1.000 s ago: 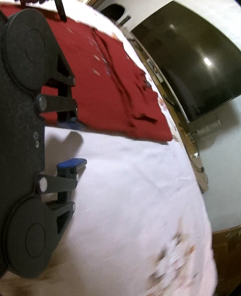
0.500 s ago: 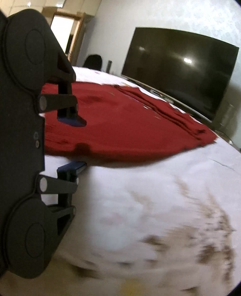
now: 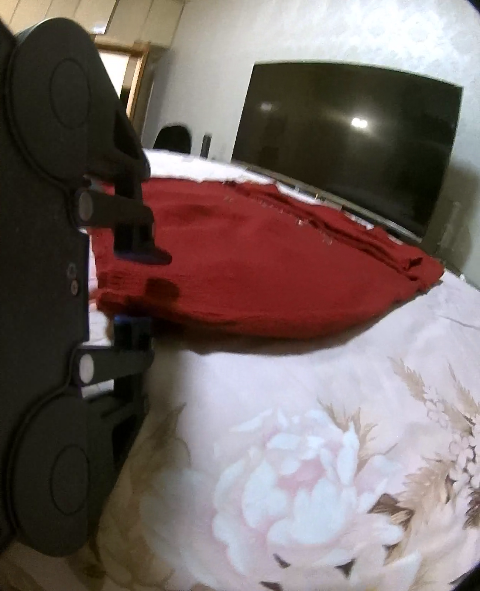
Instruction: Fold small clothes
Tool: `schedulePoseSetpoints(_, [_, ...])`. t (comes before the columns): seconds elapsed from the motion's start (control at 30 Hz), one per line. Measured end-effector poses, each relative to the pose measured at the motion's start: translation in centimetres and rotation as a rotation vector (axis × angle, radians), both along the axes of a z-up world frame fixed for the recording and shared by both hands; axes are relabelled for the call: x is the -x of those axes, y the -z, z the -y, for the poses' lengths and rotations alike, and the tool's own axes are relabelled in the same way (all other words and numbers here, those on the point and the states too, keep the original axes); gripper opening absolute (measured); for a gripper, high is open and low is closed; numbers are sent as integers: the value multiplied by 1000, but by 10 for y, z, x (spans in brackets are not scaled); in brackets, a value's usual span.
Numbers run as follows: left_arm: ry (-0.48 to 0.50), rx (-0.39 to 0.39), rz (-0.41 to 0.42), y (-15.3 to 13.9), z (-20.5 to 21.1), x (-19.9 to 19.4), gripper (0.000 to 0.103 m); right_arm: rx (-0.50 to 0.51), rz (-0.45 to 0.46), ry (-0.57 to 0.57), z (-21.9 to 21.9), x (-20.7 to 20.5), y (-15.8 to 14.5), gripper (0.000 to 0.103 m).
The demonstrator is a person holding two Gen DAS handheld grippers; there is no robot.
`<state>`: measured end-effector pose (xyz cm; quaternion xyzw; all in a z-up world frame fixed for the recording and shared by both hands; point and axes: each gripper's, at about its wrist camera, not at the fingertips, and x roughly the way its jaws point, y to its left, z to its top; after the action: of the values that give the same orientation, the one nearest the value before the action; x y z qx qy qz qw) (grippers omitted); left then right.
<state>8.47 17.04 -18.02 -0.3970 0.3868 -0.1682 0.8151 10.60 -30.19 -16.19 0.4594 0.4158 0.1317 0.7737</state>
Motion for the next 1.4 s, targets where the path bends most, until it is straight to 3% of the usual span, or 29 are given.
schedulePoseSetpoints(0.07, [-25,10,46,-10,-5,6,4,81,44,3,-4,-1,-10,5])
schedulePoseSetpoints(0.17, [-59,24,108,-23,-20,16,3,69,177,23,-1,10,-38,5])
schedulePoseSetpoints(0.23, [-54,-21,73,-16,-23,15,3,92,233,17,0,15,-49,5])
schedulePoseSetpoints(0.27, [-40,-64,40,-9,-21,12,3,114,222,15,2,14,-46,5])
schedulePoseSetpoints(0.37, [-40,-71,47,-4,-17,10,4,239,77,-31,-7,-1,-12,4])
schedulePoseSetpoints(0.43, [-37,-90,58,-11,-15,11,3,184,81,15,-5,0,-10,4])
schedulePoseSetpoints(0.63, [-50,-84,193,-52,-18,-6,3,305,222,17,-22,-7,-56,5])
schedulePoseSetpoints(0.83, [-63,-126,318,-101,-13,-99,3,423,413,0,-26,-81,-120,5])
schedulePoseSetpoints(1.0, [-69,-182,347,-124,-13,-196,3,461,468,-29,-23,-180,-145,5])
schedulePoseSetpoints(1.13, [-57,-243,329,-117,-11,-272,4,442,446,-53,-10,-256,-129,5])
schedulePoseSetpoints(1.4, [-45,-370,233,-64,5,-388,4,413,341,-70,-4,-365,-53,6])
